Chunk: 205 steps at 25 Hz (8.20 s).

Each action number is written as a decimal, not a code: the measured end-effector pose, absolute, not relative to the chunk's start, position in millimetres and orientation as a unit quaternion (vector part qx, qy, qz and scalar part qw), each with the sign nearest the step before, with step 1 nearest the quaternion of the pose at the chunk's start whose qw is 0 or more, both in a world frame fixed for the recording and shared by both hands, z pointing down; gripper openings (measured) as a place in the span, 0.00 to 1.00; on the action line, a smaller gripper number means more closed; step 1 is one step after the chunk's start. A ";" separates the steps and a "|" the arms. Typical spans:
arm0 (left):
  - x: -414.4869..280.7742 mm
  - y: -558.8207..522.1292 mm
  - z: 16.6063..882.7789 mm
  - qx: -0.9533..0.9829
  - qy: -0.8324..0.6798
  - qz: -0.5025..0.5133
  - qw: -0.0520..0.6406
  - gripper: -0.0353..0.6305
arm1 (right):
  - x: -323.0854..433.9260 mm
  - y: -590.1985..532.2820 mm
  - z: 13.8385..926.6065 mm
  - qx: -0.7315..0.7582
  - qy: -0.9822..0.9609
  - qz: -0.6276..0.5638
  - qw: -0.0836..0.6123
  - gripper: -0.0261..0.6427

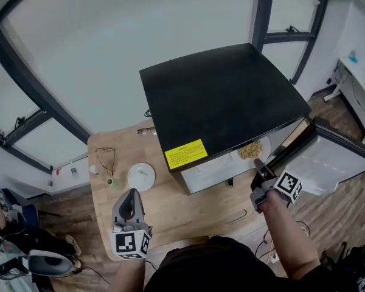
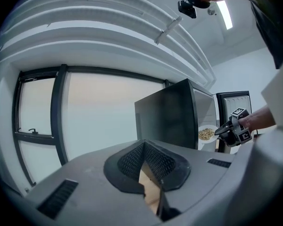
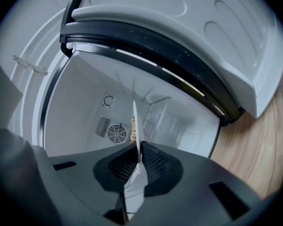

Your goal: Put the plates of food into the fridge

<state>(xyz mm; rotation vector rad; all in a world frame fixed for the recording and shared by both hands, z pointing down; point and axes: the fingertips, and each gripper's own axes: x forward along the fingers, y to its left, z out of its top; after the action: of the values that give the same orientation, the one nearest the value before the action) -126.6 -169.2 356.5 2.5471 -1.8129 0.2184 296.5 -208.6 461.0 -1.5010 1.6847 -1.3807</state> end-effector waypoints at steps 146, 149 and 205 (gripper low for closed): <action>-157.8 -118.3 392.8 0.840 -0.537 0.079 0.009 0.06 | 134.1 -56.5 597.6 -0.404 0.608 -0.646 0.225 0.09; -146.4 -126.5 391.2 0.834 -0.546 0.083 0.010 0.06 | 145.9 -77.8 600.6 -0.400 0.607 -0.648 0.228 0.09; -161.2 -126.9 392.0 0.749 -0.653 0.107 0.034 0.06 | 189.1 -260.9 617.8 -0.559 0.739 -0.348 -0.145 0.37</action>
<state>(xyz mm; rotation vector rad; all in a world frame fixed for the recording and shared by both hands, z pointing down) -161.2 -126.9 392.0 2.3032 -2.0090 0.3289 189.1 -260.9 617.8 -1.9403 2.5627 -1.2059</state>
